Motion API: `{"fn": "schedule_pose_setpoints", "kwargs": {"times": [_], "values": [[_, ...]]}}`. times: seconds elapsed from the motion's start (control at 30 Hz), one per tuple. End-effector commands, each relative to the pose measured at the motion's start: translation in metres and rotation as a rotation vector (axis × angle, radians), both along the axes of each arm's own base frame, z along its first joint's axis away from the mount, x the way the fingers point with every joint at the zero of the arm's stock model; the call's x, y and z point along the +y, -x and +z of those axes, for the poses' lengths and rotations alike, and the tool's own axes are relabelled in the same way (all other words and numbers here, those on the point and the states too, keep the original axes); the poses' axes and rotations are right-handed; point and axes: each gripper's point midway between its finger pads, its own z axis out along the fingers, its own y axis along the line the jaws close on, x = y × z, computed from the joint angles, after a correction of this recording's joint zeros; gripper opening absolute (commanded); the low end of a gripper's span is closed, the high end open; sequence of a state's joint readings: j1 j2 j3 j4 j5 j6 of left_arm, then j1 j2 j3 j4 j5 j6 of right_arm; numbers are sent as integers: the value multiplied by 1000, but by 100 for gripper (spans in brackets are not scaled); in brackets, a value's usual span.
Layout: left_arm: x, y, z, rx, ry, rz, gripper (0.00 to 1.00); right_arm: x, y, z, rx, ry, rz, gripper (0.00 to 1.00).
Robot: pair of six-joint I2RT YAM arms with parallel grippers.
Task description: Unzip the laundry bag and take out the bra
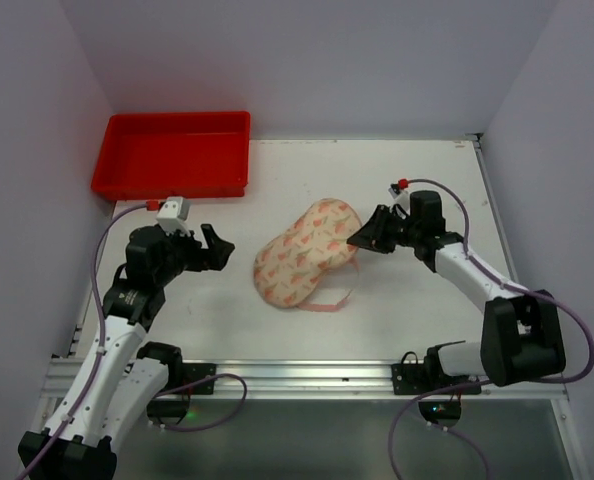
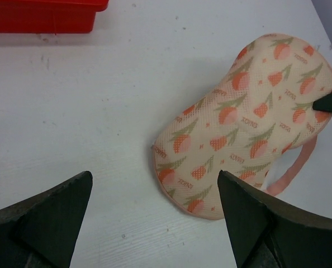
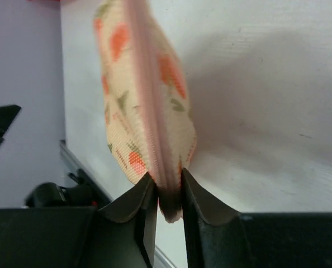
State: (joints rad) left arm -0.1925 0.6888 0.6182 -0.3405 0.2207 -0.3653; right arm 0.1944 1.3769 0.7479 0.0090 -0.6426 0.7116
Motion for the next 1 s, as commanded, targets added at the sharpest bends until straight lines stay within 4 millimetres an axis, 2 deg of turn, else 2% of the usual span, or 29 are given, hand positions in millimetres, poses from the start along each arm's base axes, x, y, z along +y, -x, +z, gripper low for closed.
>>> {"fn": "schedule_pose_setpoints", "kwargs": {"times": [0.0,0.07,0.1,0.13,0.17,0.27,0.33,0.37,0.43,0.47,0.5,0.53,0.57,0.6,0.63,0.67,0.7,0.73,0.77,0.8,0.83,0.87,0.9,0.93,0.97], "values": [[-21,15,17,6,77,-108,97,-21,16,2,-48,187,64,28],[-24,17,14,23,92,-125,98,-32,13,2,-49,266,52,58],[-28,19,11,38,101,-143,99,-32,3,17,-88,277,40,79],[-30,19,9,47,108,-154,100,-37,-4,23,-104,302,11,94],[-34,21,6,70,123,-177,100,-39,-10,36,-125,307,-12,99],[-46,20,-1,108,169,-233,100,-50,-18,58,-160,326,-130,99],[-53,14,-4,125,197,-252,100,-55,-13,71,-181,306,-214,99],[-58,13,-4,133,211,-274,100,-56,-6,61,-167,299,-231,99],[-66,4,1,109,219,-297,100,-47,10,61,-183,272,-236,99],[-70,-3,-6,136,221,-296,100,-48,19,41,-142,273,-257,99],[-79,-10,5,101,224,-321,100,-42,28,33,-125,263,-248,99],[-85,-15,5,106,221,-332,100,-40,34,25,-106,247,-248,99],[-91,-24,-5,145,206,-337,100,-38,45,11,-70,219,-256,99],[-105,-31,11,112,203,-371,100,-36,52,5,-51,206,-257,99],[-112,-38,12,110,191,-385,100,-36,56,-1,-37,197,-267,99],[-121,-49,-1,144,166,-399,100,-35,59,1,-43,168,-289,99],[-136,-59,14,105,149,-421,100,-39,65,-13,-19,179,-306,99],[-143,-66,11,107,129,-422,100,-40,68,-17,-11,170,-319,99],[-149,-81,-7,136,86,-403,100,-41,71,-24,9,156,-335,99],[-164,-89,2,106,74,-426,100,-40,73,-25,13,145,-341,99],[-171,-99,-23,156,41,-426,100,-39,74,-25,23,127,-344,99],[-177,-105,-31,169,29,-427,100,-37,74,-27,19,114,-339,99],[-185,-113,-30,165,30,-437,100,-35,74,-31,33,113,-334,98],[-190,-116,-40,189,26,-445,98,-33,73,-34,44,110,-333,98],[-194,-118,-64,248,19,-447,97,-29,69,-30,29,88,-318,98]]}}
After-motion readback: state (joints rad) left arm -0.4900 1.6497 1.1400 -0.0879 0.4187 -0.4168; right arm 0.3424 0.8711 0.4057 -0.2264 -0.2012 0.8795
